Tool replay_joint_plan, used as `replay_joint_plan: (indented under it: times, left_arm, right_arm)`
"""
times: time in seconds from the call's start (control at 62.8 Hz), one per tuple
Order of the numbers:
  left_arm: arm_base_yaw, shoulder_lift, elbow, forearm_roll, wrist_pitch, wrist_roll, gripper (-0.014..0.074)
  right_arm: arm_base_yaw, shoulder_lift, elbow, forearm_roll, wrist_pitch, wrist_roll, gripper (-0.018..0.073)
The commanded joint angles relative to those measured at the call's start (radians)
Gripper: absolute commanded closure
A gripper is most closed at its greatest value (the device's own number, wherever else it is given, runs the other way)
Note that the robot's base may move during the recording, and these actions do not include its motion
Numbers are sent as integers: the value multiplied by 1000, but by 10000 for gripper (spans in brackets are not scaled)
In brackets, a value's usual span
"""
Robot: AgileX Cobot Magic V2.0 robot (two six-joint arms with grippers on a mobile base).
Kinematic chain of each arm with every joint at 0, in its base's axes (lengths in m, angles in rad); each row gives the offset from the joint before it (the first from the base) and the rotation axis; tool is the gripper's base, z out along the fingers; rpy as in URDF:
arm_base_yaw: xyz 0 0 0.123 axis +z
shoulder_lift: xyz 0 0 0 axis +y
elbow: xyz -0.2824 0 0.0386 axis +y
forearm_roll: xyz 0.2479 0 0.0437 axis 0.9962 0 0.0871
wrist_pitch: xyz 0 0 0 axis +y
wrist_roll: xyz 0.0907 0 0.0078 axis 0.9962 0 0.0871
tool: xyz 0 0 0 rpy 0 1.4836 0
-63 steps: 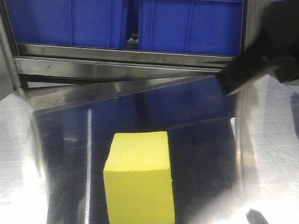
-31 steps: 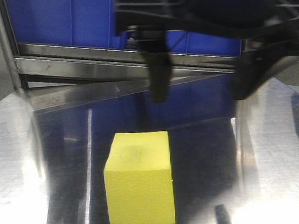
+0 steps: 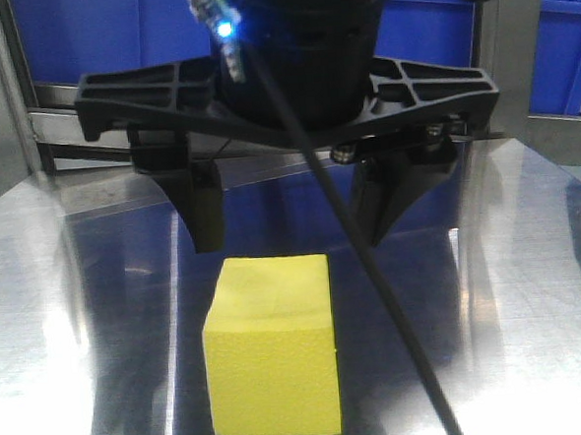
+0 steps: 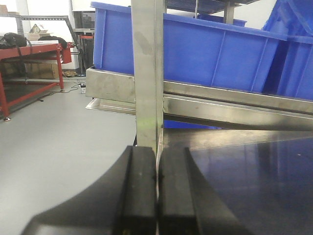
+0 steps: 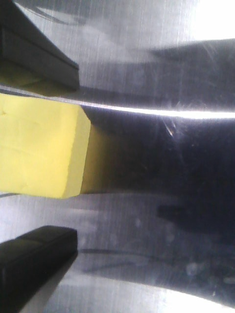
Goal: Place yellow foam block on left shelf second layer
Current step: 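Move the open right gripper down over the yellow foam block, then close the right gripper around the yellow foam block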
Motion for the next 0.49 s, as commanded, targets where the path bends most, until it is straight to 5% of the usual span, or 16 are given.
replay_joint_plan:
  times: [0.0,0.478]
  left_arm:
    - [-8,-21,26,-6,-82,-3,472]
    - [-8,-21,26,-6,-82,-3,472]
  right_arm:
    - [13,-31,-35,-37,-11,19,-73]
    - [28,30,-33,-32,-3,52,-73]
